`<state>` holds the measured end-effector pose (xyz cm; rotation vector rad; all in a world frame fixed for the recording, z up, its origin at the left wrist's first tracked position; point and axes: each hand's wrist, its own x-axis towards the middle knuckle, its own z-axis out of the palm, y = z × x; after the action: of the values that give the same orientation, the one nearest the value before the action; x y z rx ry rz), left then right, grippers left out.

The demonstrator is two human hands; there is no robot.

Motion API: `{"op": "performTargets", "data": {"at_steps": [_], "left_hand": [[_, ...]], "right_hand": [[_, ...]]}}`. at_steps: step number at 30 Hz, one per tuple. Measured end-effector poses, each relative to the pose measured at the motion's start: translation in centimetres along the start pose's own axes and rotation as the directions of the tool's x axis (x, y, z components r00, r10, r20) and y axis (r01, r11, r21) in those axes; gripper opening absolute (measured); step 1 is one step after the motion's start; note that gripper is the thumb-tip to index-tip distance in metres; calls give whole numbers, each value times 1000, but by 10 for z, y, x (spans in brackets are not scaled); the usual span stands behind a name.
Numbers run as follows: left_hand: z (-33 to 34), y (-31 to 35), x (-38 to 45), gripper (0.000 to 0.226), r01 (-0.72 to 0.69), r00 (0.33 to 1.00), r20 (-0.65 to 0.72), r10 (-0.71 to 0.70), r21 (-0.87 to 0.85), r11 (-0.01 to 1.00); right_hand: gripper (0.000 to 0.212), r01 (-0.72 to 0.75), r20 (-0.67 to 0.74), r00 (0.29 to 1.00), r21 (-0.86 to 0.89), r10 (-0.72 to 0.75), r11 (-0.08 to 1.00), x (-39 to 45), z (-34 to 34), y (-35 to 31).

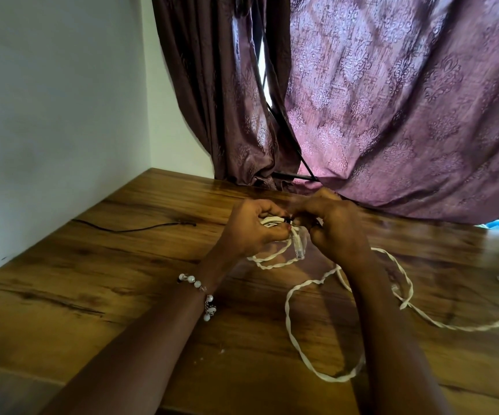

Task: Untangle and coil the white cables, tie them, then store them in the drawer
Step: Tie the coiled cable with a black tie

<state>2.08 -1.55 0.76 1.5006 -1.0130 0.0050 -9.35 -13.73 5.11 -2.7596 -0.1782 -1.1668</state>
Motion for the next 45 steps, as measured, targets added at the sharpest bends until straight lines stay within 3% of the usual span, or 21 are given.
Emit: {"op": "performTargets", "data": {"at_steps": [10, 16, 20, 23, 31, 34, 40, 45], "left_hand": [[2, 7, -3, 28, -77, 997, 38, 74, 77, 994], [1, 11, -5, 22, -201, 978, 88, 188, 171, 965], [2, 10, -6, 24, -249, 964, 144, 223, 200, 948], [3, 11, -6, 24, -254, 962, 152, 227, 194, 948], [5, 8, -6, 30, -125, 992, 16, 125, 14, 992], [5, 4, -5, 37, -85, 996, 9, 85, -11, 996], [4, 2, -4, 27, -76, 997, 18, 77, -50, 996], [4, 3, -5, 22, -107, 994, 33, 106, 3, 994]], "right_hand": [[54, -170, 45, 985, 121, 166, 978, -1, -4, -1], [47, -298, 110, 953, 198, 281, 934, -1, -6, 2], [42, -473, 207, 881, 376, 426, 797, -4, -10, 7], [31, -530, 283, 848, 478, 448, 700, -5, -14, 9], [27, -474, 264, 846, 769, 463, 429, -12, -5, 17], [26, -476, 259, 846, 759, 465, 444, -13, -2, 20], [27, -429, 219, 873, 770, 436, 473, -14, 4, 20], [31, -391, 198, 911, 691, 362, 608, -12, 8, 17]]}}
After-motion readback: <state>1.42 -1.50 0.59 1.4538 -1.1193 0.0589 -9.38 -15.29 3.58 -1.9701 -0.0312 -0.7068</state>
